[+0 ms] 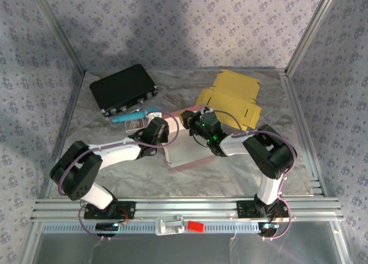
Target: Fold the paper box
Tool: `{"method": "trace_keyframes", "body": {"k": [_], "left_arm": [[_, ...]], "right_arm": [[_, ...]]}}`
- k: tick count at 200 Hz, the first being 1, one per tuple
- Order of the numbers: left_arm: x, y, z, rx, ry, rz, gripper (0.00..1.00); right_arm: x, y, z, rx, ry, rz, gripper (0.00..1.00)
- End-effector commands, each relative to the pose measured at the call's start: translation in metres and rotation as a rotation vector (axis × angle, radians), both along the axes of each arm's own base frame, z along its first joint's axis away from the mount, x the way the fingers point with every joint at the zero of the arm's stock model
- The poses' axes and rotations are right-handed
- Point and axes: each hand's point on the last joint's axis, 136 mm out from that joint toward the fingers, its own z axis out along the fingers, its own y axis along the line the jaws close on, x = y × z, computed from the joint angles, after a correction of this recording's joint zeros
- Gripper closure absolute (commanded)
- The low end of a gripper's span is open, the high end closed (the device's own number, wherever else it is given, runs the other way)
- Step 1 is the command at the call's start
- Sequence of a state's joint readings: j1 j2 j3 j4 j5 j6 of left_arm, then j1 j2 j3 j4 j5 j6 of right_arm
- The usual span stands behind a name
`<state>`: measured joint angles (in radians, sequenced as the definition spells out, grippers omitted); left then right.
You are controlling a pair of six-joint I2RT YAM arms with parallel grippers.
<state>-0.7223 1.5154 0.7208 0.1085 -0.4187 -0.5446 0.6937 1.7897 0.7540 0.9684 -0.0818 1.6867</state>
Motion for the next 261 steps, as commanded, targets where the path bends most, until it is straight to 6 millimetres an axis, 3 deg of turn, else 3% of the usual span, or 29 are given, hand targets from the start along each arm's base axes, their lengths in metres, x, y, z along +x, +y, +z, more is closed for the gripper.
{"method": "trace_keyframes", "body": {"k": [1,27,64,103,147,183,206,246,261], "left_arm": [[0.006,-0.009,0.002,-0.017,-0.013,-0.003,1.00],[0.008,-0.009,0.001,-0.002,0.000,0.014,1.00],[0.005,0.015,-0.003,0.107,0.128,0.181,1.00],[0.001,0.017,-0.007,0.149,0.201,0.253,1.00],[0.001,0.018,-0.011,0.227,0.261,0.275,1.00],[0.002,0.017,-0.007,0.238,0.246,0.241,1.00],[0.002,0.017,0.001,0.242,0.239,0.183,1.00],[-0.003,0.025,0.019,0.216,0.322,0.139,1.00],[-0.003,0.022,0.026,0.202,0.338,0.112,1.00]], "right_arm": [[-0.013,0.009,-0.004,0.006,0.041,0.050,1.00],[-0.011,0.006,-0.005,-0.002,0.064,0.039,1.00],[-0.007,-0.004,-0.005,-0.033,0.095,0.010,1.00],[-0.003,-0.001,-0.009,-0.048,0.156,0.041,0.99],[-0.003,-0.013,-0.014,-0.101,0.234,0.030,1.00],[-0.002,-0.024,-0.005,-0.135,0.234,0.037,0.74],[-0.006,-0.047,0.012,-0.252,0.226,0.045,0.59],[-0.016,-0.102,0.054,-0.450,0.208,0.025,0.49],[-0.013,-0.114,0.064,-0.515,0.190,0.033,0.47]]}}
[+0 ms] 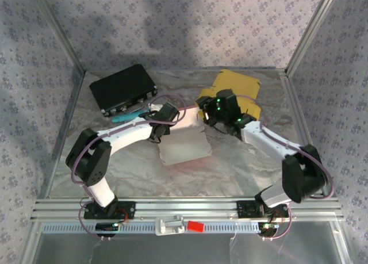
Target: Fold the paper box
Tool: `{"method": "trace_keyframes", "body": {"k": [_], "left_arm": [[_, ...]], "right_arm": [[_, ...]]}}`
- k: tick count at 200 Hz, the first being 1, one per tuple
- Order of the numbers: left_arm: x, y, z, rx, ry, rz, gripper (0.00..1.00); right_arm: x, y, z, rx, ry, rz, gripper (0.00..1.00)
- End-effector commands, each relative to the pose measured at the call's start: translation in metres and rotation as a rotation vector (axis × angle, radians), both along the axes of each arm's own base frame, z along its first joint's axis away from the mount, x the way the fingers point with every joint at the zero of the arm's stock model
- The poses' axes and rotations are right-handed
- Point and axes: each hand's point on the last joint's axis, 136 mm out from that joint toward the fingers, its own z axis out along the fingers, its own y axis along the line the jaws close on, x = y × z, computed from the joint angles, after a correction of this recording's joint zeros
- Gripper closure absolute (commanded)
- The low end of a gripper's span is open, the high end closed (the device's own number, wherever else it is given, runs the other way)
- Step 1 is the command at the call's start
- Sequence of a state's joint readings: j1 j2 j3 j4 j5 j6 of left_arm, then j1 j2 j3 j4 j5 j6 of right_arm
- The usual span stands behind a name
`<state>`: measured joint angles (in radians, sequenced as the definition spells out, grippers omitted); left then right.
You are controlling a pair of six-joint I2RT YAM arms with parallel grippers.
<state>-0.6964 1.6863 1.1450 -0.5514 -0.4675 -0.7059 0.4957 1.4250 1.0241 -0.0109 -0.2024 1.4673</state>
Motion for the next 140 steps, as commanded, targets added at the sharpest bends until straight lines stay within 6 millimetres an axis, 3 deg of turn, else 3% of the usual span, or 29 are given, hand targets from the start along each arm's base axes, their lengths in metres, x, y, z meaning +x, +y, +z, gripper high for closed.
{"method": "trace_keyframes", "body": {"k": [1,15,21,43,82,140], "left_arm": [[-0.009,0.004,0.018,0.007,0.072,-0.058,1.00],[-0.015,0.002,0.018,-0.003,0.124,-0.077,1.00],[-0.017,0.002,0.017,-0.007,0.145,-0.079,1.00],[-0.022,0.001,0.018,-0.005,0.185,-0.081,1.00],[-0.021,0.000,0.023,-0.024,0.186,-0.072,1.00],[-0.020,-0.003,0.023,-0.034,0.188,-0.076,1.00]], "right_arm": [[-0.014,-0.028,0.000,-0.201,0.036,0.058,0.47],[-0.009,-0.031,-0.002,-0.253,0.046,0.083,0.46],[-0.002,-0.026,0.011,-0.256,0.022,0.101,0.46],[0.011,-0.012,0.008,-0.308,0.059,0.150,0.46],[0.030,-0.003,-0.019,-0.416,0.120,0.202,0.47],[0.039,0.006,-0.057,-0.497,0.170,0.268,0.49]]}}
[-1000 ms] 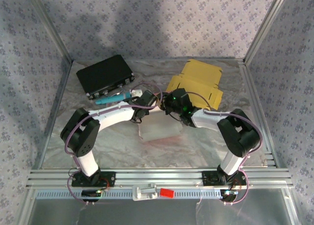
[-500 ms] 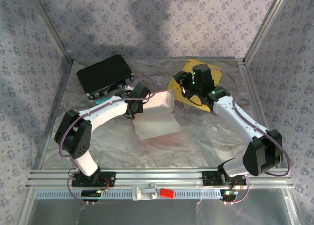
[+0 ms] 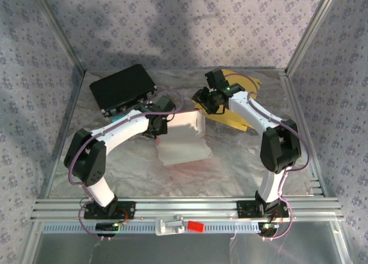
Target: Fold the paper box
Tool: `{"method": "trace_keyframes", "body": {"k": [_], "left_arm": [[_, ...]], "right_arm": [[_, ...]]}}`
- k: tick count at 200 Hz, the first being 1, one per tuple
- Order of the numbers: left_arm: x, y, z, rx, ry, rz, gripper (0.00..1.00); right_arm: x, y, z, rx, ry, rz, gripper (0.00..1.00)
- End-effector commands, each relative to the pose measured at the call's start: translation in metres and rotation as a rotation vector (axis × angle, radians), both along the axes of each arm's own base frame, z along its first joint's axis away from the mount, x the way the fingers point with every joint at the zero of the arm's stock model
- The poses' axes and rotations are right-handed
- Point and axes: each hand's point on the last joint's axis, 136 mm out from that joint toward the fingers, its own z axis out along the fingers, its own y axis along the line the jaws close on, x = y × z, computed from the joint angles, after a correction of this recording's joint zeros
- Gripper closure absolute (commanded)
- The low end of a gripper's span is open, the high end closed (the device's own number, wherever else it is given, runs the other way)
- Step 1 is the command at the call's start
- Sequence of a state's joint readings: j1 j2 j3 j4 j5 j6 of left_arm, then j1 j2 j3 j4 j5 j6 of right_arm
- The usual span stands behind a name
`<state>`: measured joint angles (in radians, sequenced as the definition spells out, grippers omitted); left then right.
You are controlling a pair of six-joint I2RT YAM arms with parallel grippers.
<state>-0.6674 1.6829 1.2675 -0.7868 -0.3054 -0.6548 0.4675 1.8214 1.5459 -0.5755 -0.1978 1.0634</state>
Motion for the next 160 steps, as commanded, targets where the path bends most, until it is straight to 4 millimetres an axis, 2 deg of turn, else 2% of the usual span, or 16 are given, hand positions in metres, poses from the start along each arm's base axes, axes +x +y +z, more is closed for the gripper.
{"method": "trace_keyframes", "body": {"k": [1,52,72,114,130,144,160], "left_arm": [[0.002,-0.001,0.011,-0.008,0.002,-0.005,1.00],[0.003,-0.002,0.012,-0.006,-0.001,-0.017,1.00],[0.004,-0.003,0.012,-0.008,-0.001,-0.021,1.00],[0.006,-0.005,0.014,-0.010,-0.007,-0.030,1.00],[0.006,-0.005,0.013,-0.011,-0.009,-0.035,1.00],[0.006,-0.006,0.013,-0.014,-0.012,-0.036,1.00],[0.007,-0.006,0.015,-0.016,-0.019,-0.046,1.00]], "right_arm": [[-0.002,0.001,-0.004,-0.063,0.002,0.044,0.49],[-0.002,0.000,-0.022,-0.115,0.018,0.075,0.49],[-0.003,0.006,-0.029,-0.113,0.017,0.110,0.50],[-0.013,0.036,-0.018,-0.024,0.020,0.200,0.50],[-0.021,0.037,-0.016,-0.004,0.031,0.198,0.50],[-0.019,0.037,-0.009,0.017,0.004,0.190,0.52],[-0.018,0.032,0.006,0.010,-0.040,0.192,0.52]]}}
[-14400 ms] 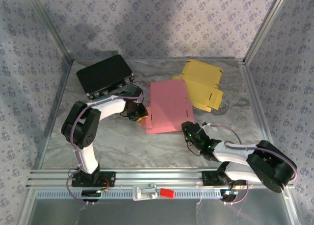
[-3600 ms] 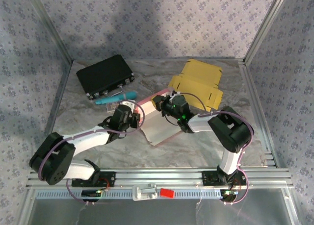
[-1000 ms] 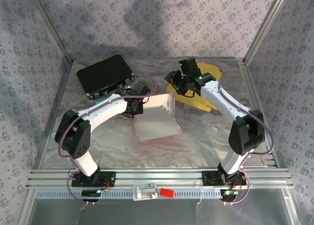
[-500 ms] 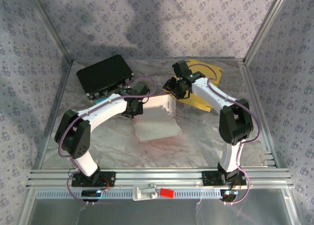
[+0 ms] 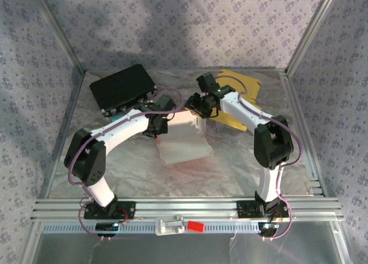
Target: Fold the paper box
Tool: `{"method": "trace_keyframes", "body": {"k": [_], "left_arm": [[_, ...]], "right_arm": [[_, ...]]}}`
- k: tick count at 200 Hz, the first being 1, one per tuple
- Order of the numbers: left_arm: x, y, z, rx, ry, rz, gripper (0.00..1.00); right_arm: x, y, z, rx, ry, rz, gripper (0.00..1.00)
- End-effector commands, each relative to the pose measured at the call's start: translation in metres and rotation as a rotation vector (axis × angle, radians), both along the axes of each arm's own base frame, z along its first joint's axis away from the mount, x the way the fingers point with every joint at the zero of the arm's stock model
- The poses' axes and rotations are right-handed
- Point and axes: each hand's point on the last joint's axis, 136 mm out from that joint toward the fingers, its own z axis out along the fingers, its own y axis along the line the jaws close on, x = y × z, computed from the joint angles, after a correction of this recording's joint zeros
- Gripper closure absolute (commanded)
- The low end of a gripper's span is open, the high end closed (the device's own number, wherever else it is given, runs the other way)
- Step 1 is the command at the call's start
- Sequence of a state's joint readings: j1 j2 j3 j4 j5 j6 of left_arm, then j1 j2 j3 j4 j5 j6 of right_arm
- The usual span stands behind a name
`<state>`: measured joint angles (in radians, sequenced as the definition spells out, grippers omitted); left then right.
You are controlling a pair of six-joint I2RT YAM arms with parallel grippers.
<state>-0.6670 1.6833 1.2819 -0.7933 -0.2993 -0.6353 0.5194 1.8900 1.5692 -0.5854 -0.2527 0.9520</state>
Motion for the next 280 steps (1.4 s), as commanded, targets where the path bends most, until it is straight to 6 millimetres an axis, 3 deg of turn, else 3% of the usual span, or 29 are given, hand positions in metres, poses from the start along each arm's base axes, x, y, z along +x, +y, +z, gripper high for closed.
{"method": "trace_keyframes", "body": {"k": [1,37,69,105,117,131,136,150,175,207,227,251,256,280], "left_arm": [[0.006,-0.004,0.011,-0.015,-0.018,-0.027,1.00],[0.012,-0.008,0.019,-0.118,-0.045,-0.062,1.00],[0.020,-0.016,0.030,-0.223,-0.062,-0.121,1.00],[0.022,-0.014,0.028,-0.280,-0.027,-0.150,1.00],[0.024,-0.016,0.033,-0.315,-0.035,-0.171,1.00],[0.027,-0.021,0.040,-0.381,-0.045,-0.212,1.00],[0.028,-0.024,0.045,-0.410,-0.048,-0.231,1.00],[0.030,-0.031,0.053,-0.516,-0.045,-0.281,1.00],[0.036,-0.036,0.062,-0.675,-0.055,-0.366,1.00],[0.051,-0.033,0.067,-0.686,-0.093,-0.450,1.00],[0.067,-0.030,0.070,-0.686,-0.118,-0.467,1.00],[0.084,-0.034,0.071,-0.700,-0.126,-0.497,1.00],[0.086,-0.034,0.071,-0.699,-0.122,-0.502,1.00],[0.098,-0.036,0.069,-0.697,-0.102,-0.510,1.00]], "right_arm": [[-0.004,0.001,0.029,0.043,-0.057,0.021,0.52],[-0.019,-0.024,0.060,-0.010,-0.168,0.039,0.50],[-0.048,-0.065,0.051,-0.057,-0.165,0.015,0.50],[-0.048,-0.086,0.093,0.034,-0.359,0.036,0.45],[-0.049,-0.098,0.096,0.017,-0.369,0.039,0.45],[-0.044,-0.113,0.089,0.034,-0.336,0.035,0.53],[-0.047,-0.117,0.072,0.049,-0.292,0.046,0.58],[-0.041,-0.125,0.068,0.102,-0.323,0.083,0.68],[-0.032,-0.128,0.089,0.163,-0.492,0.182,0.70],[-0.016,-0.131,0.117,0.250,-0.641,0.260,0.67],[-0.010,-0.122,0.123,0.245,-0.699,0.356,0.65],[-0.007,-0.112,0.115,0.279,-0.680,0.433,0.62],[-0.003,-0.109,0.125,0.288,-0.696,0.451,0.62],[-0.007,-0.097,0.133,0.316,-0.683,0.518,0.60]]}}
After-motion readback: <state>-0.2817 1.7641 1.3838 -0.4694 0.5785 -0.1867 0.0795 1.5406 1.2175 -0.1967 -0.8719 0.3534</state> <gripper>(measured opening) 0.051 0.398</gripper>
